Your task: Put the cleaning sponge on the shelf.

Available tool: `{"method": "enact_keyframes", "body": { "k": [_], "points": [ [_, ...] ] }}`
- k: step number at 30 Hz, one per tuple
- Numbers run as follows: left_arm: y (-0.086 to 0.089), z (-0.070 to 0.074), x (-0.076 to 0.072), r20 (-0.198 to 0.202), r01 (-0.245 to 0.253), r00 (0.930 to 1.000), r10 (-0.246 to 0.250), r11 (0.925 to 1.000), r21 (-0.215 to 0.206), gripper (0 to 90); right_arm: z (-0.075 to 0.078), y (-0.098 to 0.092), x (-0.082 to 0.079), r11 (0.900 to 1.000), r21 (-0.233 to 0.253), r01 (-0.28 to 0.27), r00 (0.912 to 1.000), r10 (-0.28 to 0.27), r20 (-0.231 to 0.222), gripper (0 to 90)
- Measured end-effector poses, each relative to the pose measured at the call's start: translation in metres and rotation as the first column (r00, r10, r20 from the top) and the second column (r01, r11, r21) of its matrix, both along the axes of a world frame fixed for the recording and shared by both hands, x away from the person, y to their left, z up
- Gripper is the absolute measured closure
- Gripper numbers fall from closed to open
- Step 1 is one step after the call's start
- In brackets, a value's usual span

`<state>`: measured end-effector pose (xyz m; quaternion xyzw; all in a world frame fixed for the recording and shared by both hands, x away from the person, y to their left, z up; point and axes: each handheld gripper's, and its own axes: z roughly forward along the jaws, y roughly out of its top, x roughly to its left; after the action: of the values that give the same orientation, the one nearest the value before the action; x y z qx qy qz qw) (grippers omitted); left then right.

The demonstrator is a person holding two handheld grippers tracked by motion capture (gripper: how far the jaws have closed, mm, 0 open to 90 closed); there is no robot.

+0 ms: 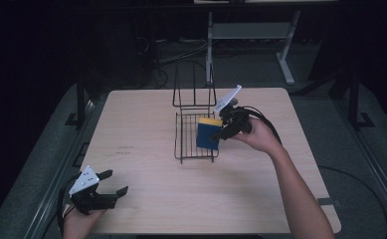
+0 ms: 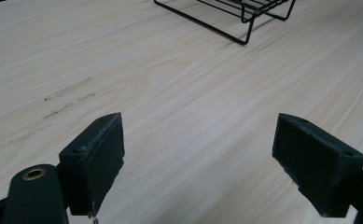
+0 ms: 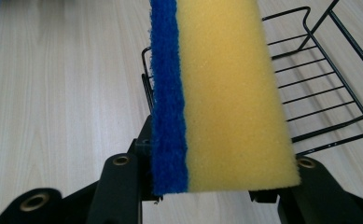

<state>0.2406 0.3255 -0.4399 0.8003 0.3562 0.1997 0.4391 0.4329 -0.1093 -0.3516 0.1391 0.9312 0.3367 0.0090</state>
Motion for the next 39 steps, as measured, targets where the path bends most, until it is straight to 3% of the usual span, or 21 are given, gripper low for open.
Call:
{"method": "enact_keyframes", "body": {
  "k": [15,39],
  "points": [
    [-0.002,-0.002,0.001,-0.003,0.006,1.0000,-0.006,1.0000,-0.006,16.2,-0.012,0.001,0.020,0.999,0.029,0.036,0.9990,-0.035,-0.029,55.5],
    [0.000,-0.001,0.000,-0.002,0.007,1.0000,-0.007,1.0000,-0.005,16.2,-0.027,0.014,0.036,0.999,-0.016,0.044,0.9986,-0.045,-0.027,54.8]
  ]
}}
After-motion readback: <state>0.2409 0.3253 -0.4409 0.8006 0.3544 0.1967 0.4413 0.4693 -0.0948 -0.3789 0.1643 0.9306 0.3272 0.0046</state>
